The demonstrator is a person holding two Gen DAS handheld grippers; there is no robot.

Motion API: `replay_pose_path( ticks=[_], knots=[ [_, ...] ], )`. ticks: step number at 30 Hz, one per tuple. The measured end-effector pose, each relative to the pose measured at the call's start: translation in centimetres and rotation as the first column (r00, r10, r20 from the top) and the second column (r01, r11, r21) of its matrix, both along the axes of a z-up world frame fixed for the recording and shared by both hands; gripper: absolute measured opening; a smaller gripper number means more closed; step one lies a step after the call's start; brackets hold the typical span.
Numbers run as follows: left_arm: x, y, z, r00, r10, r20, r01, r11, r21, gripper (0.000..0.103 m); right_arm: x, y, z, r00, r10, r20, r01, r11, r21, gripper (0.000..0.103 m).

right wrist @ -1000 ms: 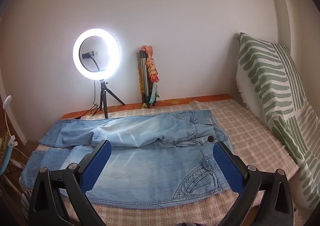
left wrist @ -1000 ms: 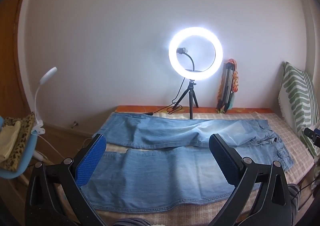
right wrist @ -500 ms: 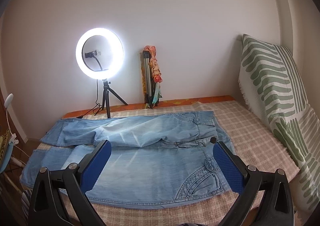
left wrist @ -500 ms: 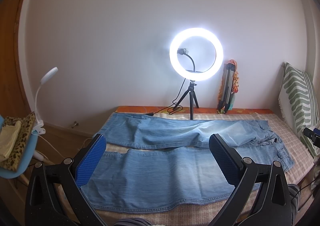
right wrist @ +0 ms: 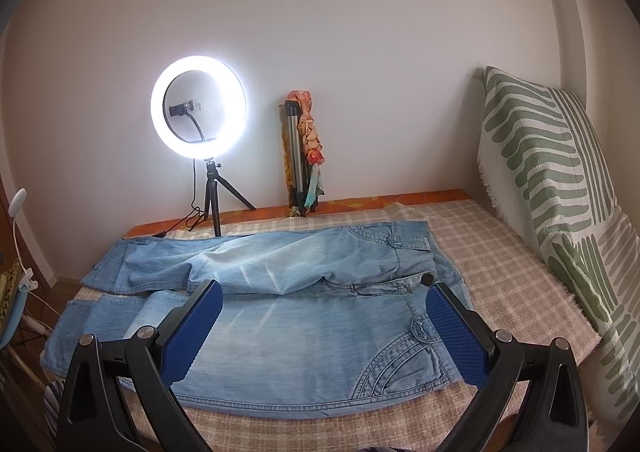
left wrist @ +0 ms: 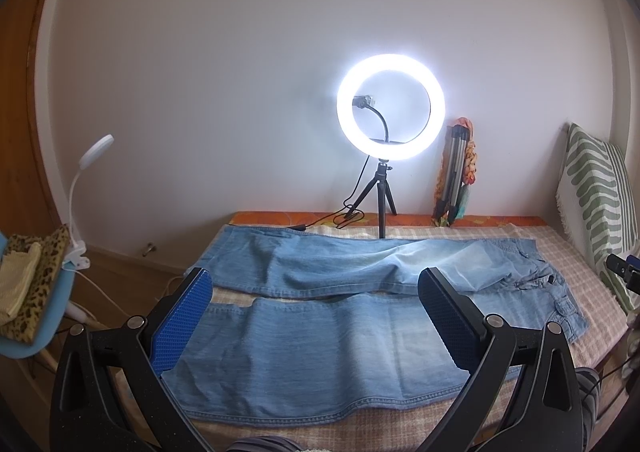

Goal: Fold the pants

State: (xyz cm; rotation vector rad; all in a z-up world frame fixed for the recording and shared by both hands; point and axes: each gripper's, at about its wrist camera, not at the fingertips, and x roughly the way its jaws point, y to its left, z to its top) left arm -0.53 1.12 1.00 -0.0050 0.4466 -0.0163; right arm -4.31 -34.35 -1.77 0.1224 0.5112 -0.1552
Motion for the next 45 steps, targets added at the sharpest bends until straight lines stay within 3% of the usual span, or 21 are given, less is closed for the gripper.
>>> replay_pose_path(
  ticks=[34, 45],
  knots=[
    [0.4, -0.2, -1.0, 1.0, 0.002, -0.012, -0.002, 1.0, 0.005, 0.102, 0.5, -0.1, -0.7, 1.0, 0.006, -0.014, -0.005, 1.0, 0.024, 0.103],
    [1.7, 0.0, -1.8, 0.999, 0.009, -0.031, -0.009, 1.0, 0.016, 0.102, 2.3, -0.7, -1.1, 0.999, 0.024, -0.026, -0.024, 0.999, 0.023, 0.103]
  ],
)
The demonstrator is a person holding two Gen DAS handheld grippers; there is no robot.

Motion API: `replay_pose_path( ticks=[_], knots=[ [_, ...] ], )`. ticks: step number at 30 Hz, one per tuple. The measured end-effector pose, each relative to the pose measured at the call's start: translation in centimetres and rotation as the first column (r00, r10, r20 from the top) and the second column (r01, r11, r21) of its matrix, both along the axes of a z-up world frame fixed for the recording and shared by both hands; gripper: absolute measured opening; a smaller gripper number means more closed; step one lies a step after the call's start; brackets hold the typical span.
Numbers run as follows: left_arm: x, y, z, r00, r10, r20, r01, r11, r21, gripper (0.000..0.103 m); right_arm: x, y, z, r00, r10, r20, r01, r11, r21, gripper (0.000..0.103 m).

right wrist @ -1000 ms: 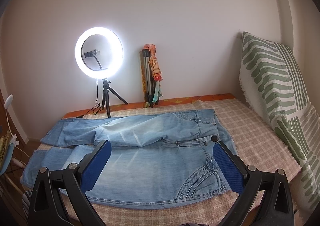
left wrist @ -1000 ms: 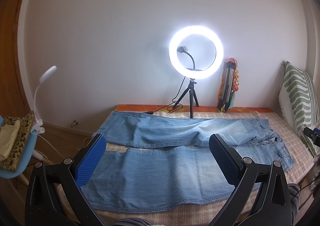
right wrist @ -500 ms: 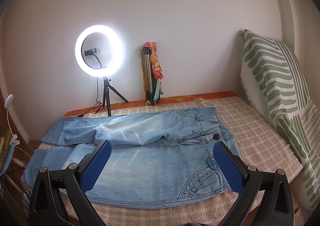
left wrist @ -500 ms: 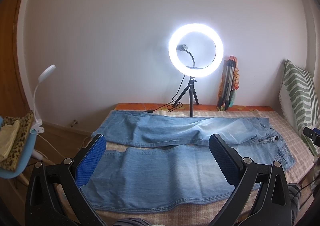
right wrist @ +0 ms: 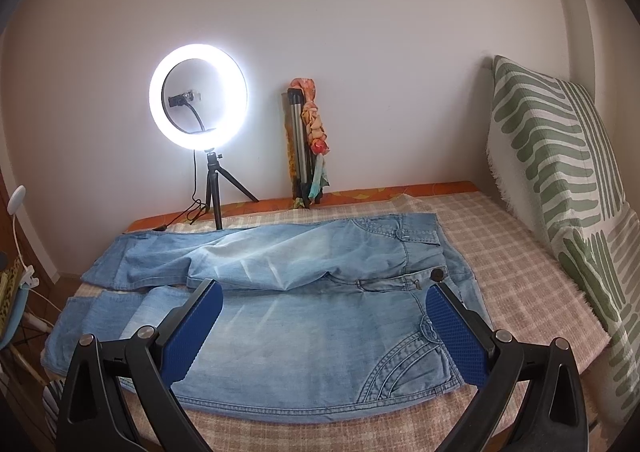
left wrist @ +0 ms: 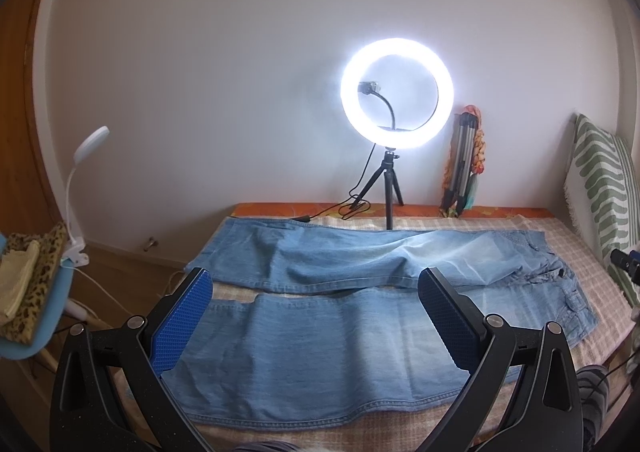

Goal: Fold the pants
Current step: 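Grasp the jeans leg hem with the right gripper while the left tool approaches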

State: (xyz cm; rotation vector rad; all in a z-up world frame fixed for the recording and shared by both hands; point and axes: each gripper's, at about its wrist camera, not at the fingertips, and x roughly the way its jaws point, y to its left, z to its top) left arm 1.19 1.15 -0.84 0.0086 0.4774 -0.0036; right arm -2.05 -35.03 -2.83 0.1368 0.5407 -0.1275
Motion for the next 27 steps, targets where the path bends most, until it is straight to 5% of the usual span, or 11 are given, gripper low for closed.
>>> replay_pose_path(
  ticks=[16, 27],
  knots=[
    [8.0, 4.7, -2.2, 0.997, 0.037, -0.074, -0.035, 0.999, 0.03, 0.099, 9.2, 0.8, 0.6, 0.988, 0.157, -0.011, -0.157, 0.986, -0.056, 0.103],
    [16.6, 7.7, -5.3, 0.977, 0.05, -0.207, -0.056, 0.998, -0.024, 0.093, 21.6, 2.6, -0.2, 0.915, 0.391, -0.098, -0.391, 0.92, 0.018, 0.101]
  ],
)
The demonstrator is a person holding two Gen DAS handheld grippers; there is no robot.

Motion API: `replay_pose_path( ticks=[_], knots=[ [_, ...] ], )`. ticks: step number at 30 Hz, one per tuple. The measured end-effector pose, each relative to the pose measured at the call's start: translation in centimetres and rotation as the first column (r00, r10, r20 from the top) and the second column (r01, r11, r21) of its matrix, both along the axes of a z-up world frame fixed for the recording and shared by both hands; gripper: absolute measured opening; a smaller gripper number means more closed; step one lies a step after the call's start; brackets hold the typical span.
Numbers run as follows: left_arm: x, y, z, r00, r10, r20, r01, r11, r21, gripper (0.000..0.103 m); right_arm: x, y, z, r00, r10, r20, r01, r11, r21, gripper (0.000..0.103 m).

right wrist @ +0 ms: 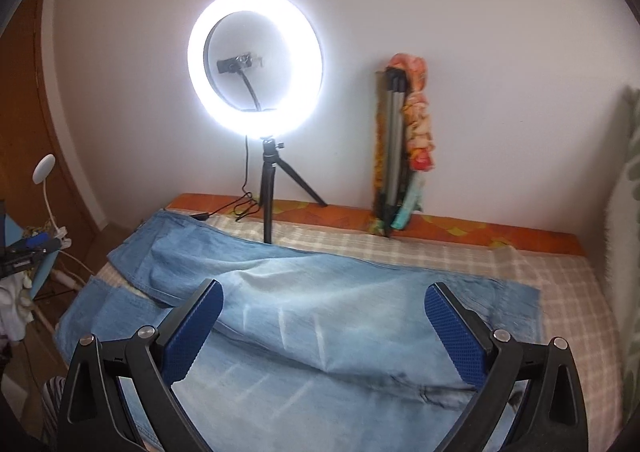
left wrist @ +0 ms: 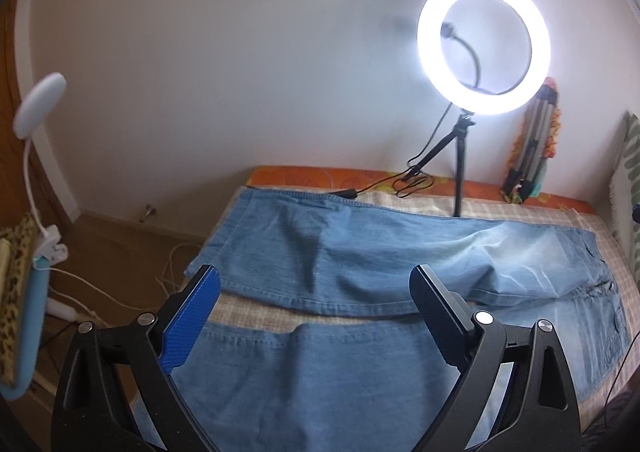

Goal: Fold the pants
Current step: 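Grasp the jeans leg hem with the right gripper while the left tool approaches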

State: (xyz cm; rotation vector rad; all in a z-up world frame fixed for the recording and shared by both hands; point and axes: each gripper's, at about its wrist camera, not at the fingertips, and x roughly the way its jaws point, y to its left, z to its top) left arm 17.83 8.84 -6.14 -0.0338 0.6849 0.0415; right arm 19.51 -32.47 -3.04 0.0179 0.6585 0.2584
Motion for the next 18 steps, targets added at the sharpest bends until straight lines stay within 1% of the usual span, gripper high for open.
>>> replay_pose_path(
  ticks=[2, 4, 6, 8, 9, 12, 14, 16, 18],
  knots=[
    [1.1, 0.3, -0.5, 1.0, 0.004, -0.014, -0.004, 1.0, -0.011, 0.092, 2.7, 0.8, -1.0, 0.999, 0.053, -0.01, -0.053, 0.998, -0.04, 0.1],
    [2.1, 0.3, -0.8, 1.0, 0.011, -0.021, -0.011, 1.0, -0.006, 0.092, 5.1, 1.6, -2.1, 0.995, 0.095, -0.024, -0.097, 0.992, -0.085, 0.099],
    [3.1, 0.3, -1.1, 1.0, 0.017, -0.024, -0.017, 1.0, 0.004, 0.091, 7.9, 2.6, -3.7, 0.985, 0.161, -0.061, -0.167, 0.98, -0.113, 0.097],
    [4.1, 0.2, -1.4, 0.999, 0.014, -0.032, -0.014, 1.0, 0.01, 0.091, 10.3, 3.4, -5.0, 0.974, 0.206, -0.092, -0.217, 0.968, -0.129, 0.093],
    [4.5, 0.2, -1.6, 0.999, 0.01, -0.038, -0.009, 1.0, 0.011, 0.091, 11.7, 4.0, -6.1, 0.965, 0.235, -0.112, -0.25, 0.959, -0.137, 0.091],
    [6.0, -0.1, -2.3, 0.999, -0.004, -0.054, 0.005, 1.0, 0.023, 0.091, 15.1, 5.2, -8.6, 0.942, 0.291, -0.167, -0.315, 0.939, -0.138, 0.088],
    [7.0, -0.1, -2.9, 0.998, -0.005, -0.07, 0.007, 1.0, 0.022, 0.091, 17.1, 6.0, -10.2, 0.933, 0.303, -0.194, -0.334, 0.93, -0.152, 0.086],
    [8.0, 0.3, -3.5, 0.996, -0.003, -0.089, 0.003, 1.0, 0.006, 0.09, 18.7, 6.6, -11.7, 0.921, 0.32, -0.221, -0.357, 0.922, -0.152, 0.082],
    [8.7, 0.5, -4.2, 0.995, 0.001, -0.104, -0.001, 1.0, -0.001, 0.088, 20.1, 7.2, -13.3, 0.907, 0.336, -0.252, -0.379, 0.913, -0.148, 0.082]
  ],
)
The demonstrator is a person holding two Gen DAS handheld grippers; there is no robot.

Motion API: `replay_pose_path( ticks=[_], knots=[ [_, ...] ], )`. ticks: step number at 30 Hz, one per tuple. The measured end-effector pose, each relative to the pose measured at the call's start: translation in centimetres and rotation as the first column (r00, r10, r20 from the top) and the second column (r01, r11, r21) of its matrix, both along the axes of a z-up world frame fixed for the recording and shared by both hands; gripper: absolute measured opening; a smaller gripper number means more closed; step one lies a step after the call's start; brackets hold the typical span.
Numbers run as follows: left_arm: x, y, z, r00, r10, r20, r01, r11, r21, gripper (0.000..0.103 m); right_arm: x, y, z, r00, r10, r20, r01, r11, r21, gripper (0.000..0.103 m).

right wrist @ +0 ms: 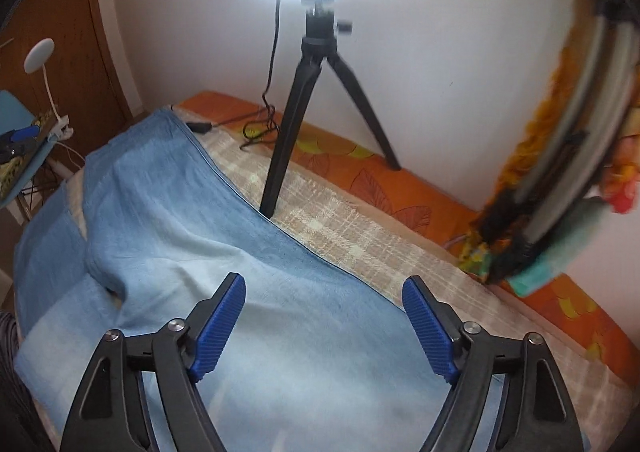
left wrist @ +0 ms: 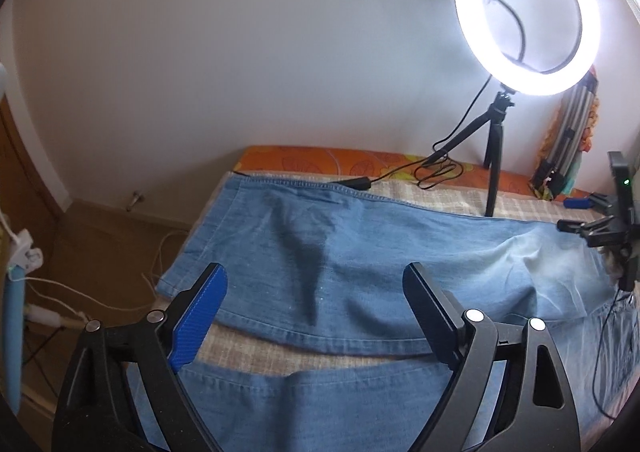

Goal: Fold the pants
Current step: 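Grasp the jeans leg hem with the right gripper while the left tool approaches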

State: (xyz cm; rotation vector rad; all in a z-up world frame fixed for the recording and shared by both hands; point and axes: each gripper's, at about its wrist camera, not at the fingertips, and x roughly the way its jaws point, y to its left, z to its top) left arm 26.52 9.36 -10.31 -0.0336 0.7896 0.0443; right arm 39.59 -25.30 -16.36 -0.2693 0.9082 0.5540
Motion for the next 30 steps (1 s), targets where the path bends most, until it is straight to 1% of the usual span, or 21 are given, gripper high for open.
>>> replay_pose_path(
  ticks=[3, 7, 10, 13, 15, 17, 18, 19, 20, 21, 22, 24, 25, 27, 30],
  knots=[
    [0.9, 0.0, -1.1, 1.0, -0.006, -0.024, 0.006, 1.0, 0.016, 0.085, 1.6, 1.0, -2.1, 0.999, 0.035, -0.026, -0.035, 0.999, -0.018, 0.082],
    [2.0, 0.0, -2.7, 0.998, -0.012, -0.058, 0.013, 1.0, 0.011, 0.085, 3.5, 1.4, -4.0, 0.997, 0.051, -0.051, -0.053, 0.998, -0.032, 0.082],
    [2.7, 0.0, -3.8, 0.997, -0.007, -0.08, 0.007, 1.0, -0.01, 0.085, 4.5, 1.7, -5.2, 0.994, 0.071, -0.079, -0.075, 0.996, -0.055, 0.082],
    [3.1, -0.3, -4.8, 0.995, -0.014, -0.1, 0.014, 1.0, -0.004, 0.085, 4.7, 2.0, -6.0, 0.991, 0.088, -0.099, -0.096, 0.993, -0.074, 0.082],
    [3.5, -0.5, -5.2, 0.994, -0.02, -0.106, 0.02, 1.0, 0.002, 0.085, 4.8, 1.9, -6.2, 0.99, 0.08, -0.114, -0.087, 0.995, -0.054, 0.08],
    [4.0, -0.6, -5.4, 0.994, -0.016, -0.111, 0.016, 1.0, -0.001, 0.085, 4.7, 1.6, -6.1, 0.99, 0.075, -0.117, -0.08, 0.996, -0.034, 0.074],
    [4.3, -0.5, -5.4, 0.994, -0.014, -0.112, 0.013, 1.0, -0.007, 0.085, 4.5, 1.6, -6.0, 0.99, 0.079, -0.116, -0.082, 0.996, -0.028, 0.062],
    [4.7, -0.4, -5.4, 0.993, -0.011, -0.115, 0.009, 1.0, -0.014, 0.085, 4.3, 1.6, -5.8, 0.99, 0.081, -0.118, -0.084, 0.996, -0.021, 0.045],
    [5.0, -0.3, -5.4, 0.993, -0.007, -0.119, 0.004, 1.0, -0.019, 0.085, 4.1, 1.6, -5.7, 0.989, 0.082, -0.123, -0.085, 0.996, -0.018, 0.036],
    [5.4, -0.3, -5.5, 0.992, -0.002, -0.124, -0.002, 1.0, -0.028, 0.085, 3.9, 1.7, -5.6, 0.989, 0.08, -0.125, -0.084, 0.996, -0.025, 0.025],
    [5.7, -0.2, -5.5, 0.992, -0.001, -0.128, -0.004, 0.999, -0.041, 0.085, 3.6, 1.9, -5.5, 0.99, 0.076, -0.118, -0.081, 0.996, -0.045, 0.015],
    [6.3, -0.1, -5.6, 0.991, 0.004, -0.137, -0.012, 0.998, -0.054, 0.085, 2.8, 1.9, -5.2, 0.992, 0.071, -0.102, -0.079, 0.994, -0.077, 0.006],
    [6.6, -0.1, -5.7, 0.99, 0.005, -0.139, -0.013, 0.998, -0.057, 0.085, 2.4, 2.0, -4.8, 0.994, 0.066, -0.089, -0.073, 0.994, -0.084, 0.005],
    [7.3, -0.1, -5.7, 0.99, 0.007, -0.139, -0.015, 0.998, -0.062, 0.086, 1.6, 2.3, -3.7, 0.996, 0.06, -0.059, -0.065, 0.995, -0.078, 0.003],
    [8.5, 0.0, -5.6, 0.99, 0.012, -0.141, -0.024, 0.996, -0.086, 0.086, -0.6, 2.2, -0.8, 0.998, 0.057, 0.019, -0.056, 0.997, -0.062, 0.003]
  ],
)
